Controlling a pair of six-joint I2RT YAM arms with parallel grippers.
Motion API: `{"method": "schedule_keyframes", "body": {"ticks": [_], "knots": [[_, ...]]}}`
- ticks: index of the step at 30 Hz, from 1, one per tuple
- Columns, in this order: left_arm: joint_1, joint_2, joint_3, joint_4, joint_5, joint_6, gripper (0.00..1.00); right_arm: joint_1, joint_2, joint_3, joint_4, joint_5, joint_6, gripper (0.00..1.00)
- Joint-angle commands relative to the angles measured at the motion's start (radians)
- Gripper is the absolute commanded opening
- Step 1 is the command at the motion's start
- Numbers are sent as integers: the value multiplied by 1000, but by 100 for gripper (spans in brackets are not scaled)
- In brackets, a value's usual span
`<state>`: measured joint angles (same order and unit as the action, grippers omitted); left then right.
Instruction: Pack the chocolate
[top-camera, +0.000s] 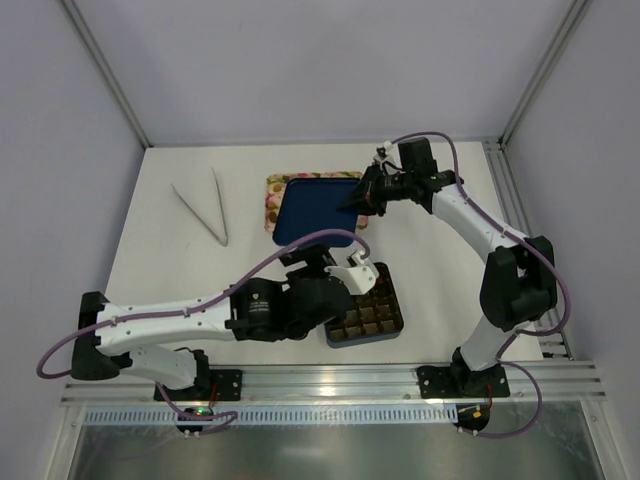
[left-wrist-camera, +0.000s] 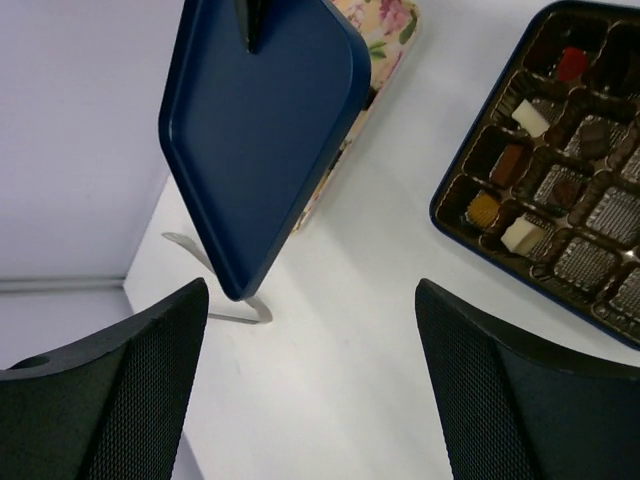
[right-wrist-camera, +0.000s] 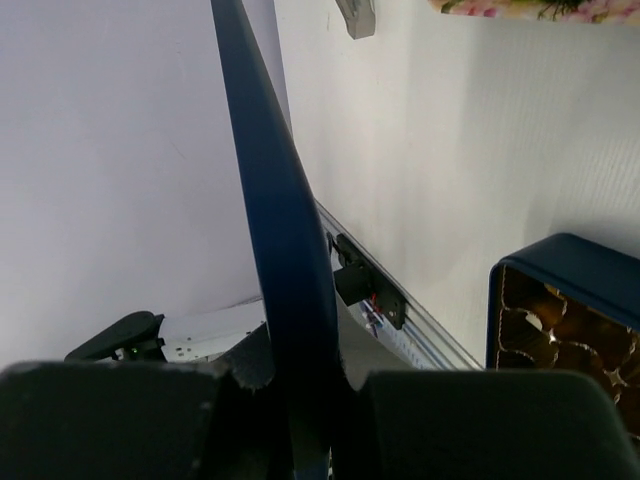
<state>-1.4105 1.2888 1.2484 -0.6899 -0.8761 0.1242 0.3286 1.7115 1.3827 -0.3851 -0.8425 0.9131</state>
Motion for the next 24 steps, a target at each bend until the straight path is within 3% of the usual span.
{"method": "schedule_keyframes", "body": {"ticks": [1,13,24], "knots": [[-36,-14,2,119,-84,150,82,-34,-88,-23,-69,-84,-11,4],[-47,46,-66,286,-83,336,83,-60,-164,-1,-242,-76,-77,4],[-44,7,-242,676,-133,577,81,-59,-288,-39,-230,-27,23,4]]}}
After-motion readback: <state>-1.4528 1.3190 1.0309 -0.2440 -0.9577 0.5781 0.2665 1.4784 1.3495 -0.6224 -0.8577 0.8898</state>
